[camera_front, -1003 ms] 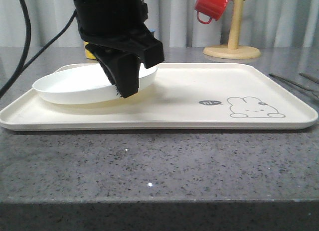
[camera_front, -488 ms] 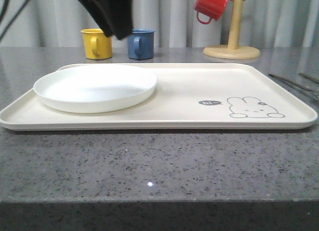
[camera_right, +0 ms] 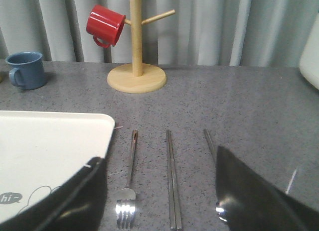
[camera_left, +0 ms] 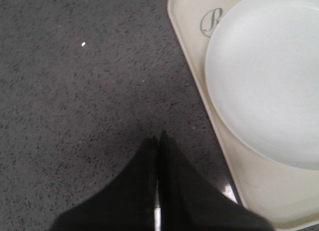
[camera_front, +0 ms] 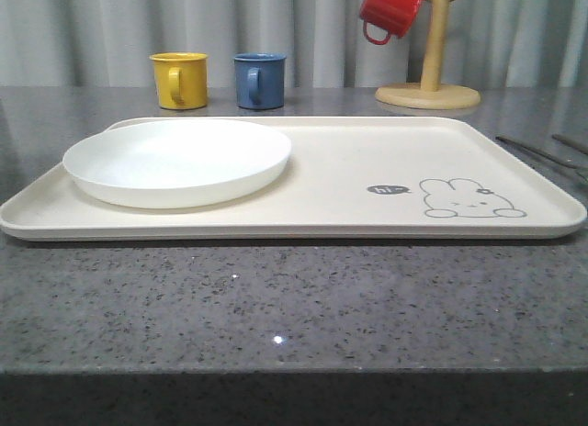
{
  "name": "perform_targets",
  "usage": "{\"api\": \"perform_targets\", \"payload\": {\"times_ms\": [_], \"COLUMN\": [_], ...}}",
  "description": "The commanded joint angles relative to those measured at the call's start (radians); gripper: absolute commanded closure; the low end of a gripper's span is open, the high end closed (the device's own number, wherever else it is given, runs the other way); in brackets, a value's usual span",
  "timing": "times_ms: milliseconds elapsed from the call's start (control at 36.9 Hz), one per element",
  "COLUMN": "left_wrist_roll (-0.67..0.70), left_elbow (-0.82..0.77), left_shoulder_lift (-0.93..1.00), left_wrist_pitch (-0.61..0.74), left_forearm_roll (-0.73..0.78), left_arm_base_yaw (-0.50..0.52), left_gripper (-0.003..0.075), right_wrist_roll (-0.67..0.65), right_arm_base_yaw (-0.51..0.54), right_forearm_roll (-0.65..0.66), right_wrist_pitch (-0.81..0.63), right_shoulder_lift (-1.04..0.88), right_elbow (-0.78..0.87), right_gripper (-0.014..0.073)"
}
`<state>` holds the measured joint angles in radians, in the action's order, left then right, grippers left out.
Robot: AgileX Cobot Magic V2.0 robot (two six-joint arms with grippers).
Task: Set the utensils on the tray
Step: 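Withdraw the left gripper away from the tray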
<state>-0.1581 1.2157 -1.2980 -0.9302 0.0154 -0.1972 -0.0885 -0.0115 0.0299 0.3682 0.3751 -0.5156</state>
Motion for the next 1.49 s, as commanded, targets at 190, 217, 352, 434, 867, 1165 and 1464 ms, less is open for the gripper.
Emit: {"api": "perform_targets", "payload": {"times_ms": [190, 217, 352, 434, 867, 1165, 1464], "left_wrist_roll": [0.010, 0.010, 0.010, 0.010, 0.010, 0.010, 0.010], "left_elbow": [-0.362, -0.406, -0.577, -0.650, -0.820, -0.840, -0.840], "left_shoulder_lift": [0.347, 0.387, 0.564, 0.661, 1.107, 1.153, 1.153], "left_wrist_pitch": [0.477, 0.513, 0.652, 0.686, 0.714, 0.674, 0.671], "left_forearm_roll": [-0.065, -0.065, -0.065, -0.065, -0.067, -0.067, -0.067], "left_arm_base_yaw": [0.044, 0.044, 0.044, 0.044, 0.044, 0.044, 0.044], "left_gripper": [0.0738, 0.0738, 0.0738, 0.0738, 0.0738, 0.0738, 0.0738], "right_wrist_roll": [0.005, 0.005, 0.005, 0.005, 0.005, 0.005, 0.005], "right_arm_base_yaw": [0.004, 0.004, 0.004, 0.004, 0.004, 0.004, 0.004], "right_forearm_roll": [0.004, 0.004, 0.004, 0.004, 0.004, 0.004, -0.004], "right_wrist_pitch": [-0.078, -0.078, -0.078, -0.078, -0.078, -0.083, 0.019], "right_shoulder_lift": [0.013, 0.013, 0.013, 0.013, 0.013, 0.013, 0.146], "right_elbow": [-0.036, -0.036, -0.036, -0.036, -0.036, -0.036, -0.104], "right_gripper": [0.0096, 0.0096, 0.0096, 0.0096, 0.0096, 0.0096, 0.0186]}}
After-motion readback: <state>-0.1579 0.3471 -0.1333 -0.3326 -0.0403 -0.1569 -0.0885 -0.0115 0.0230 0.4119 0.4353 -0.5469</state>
